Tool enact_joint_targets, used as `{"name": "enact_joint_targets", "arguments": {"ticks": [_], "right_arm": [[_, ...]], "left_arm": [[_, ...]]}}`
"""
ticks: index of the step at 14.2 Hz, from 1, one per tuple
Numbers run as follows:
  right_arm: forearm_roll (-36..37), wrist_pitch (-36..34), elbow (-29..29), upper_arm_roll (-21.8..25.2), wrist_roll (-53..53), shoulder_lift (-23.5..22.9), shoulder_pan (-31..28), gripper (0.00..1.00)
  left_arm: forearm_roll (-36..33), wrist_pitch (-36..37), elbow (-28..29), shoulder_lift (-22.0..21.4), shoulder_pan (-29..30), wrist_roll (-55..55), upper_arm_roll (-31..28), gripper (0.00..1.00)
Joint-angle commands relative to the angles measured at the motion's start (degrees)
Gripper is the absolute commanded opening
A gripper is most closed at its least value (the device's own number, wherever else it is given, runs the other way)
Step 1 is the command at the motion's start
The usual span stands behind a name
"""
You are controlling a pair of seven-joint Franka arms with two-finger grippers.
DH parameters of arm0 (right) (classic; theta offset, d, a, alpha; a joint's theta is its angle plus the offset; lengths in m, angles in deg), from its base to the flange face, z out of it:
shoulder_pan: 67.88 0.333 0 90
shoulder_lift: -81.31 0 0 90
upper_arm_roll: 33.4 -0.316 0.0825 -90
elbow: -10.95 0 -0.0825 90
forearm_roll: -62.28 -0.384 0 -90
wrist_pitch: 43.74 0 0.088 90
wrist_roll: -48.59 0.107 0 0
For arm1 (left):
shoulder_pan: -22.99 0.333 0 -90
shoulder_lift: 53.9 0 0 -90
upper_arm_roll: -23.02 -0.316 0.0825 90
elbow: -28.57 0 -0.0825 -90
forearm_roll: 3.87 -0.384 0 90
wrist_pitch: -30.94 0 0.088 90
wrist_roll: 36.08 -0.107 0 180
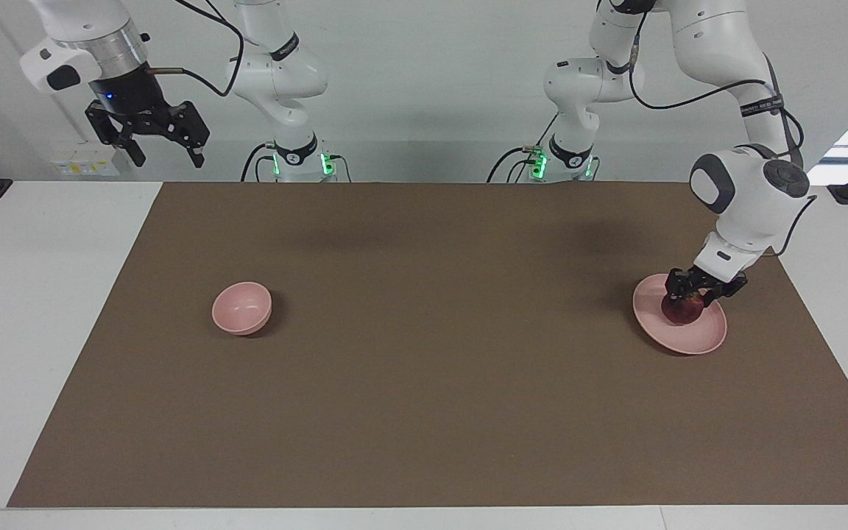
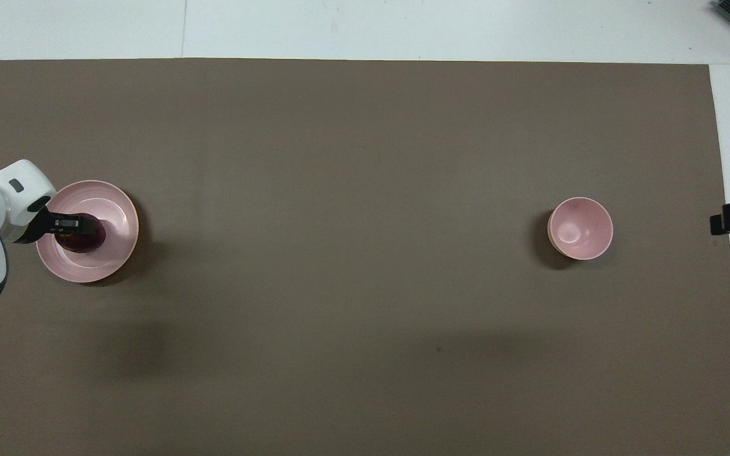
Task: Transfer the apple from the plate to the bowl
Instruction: 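Reach the left gripper down to the apple on the pink plate, then grasp the apple with the left gripper and lift it off the plate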
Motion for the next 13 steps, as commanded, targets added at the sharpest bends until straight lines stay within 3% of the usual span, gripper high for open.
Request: {"name": "enact_joint_targets", "arguments": {"ticks": [1, 6, 13], "right_arm": [[0.53, 0.75, -0.40, -0.33, -1.49, 0.34, -0.67, 1.00], [0.36, 0.40, -0.32, -0.33, -1.57, 0.34, -0.58, 1.00], [-1.30, 1.97, -3.56, -0.42, 0.17, 1.48, -0.32, 1.00]], "left_arm": [[0.80, 0.61, 0.61, -3.34, -1.74, -0.47, 0.18, 0.00], [3.42, 15.55, -1.94, -11.42, -3.94, 4.79, 4.38, 0.00], [19.86, 18.03, -1.85, -13.99, -4.03, 14.64, 15.28, 0.00]]}}
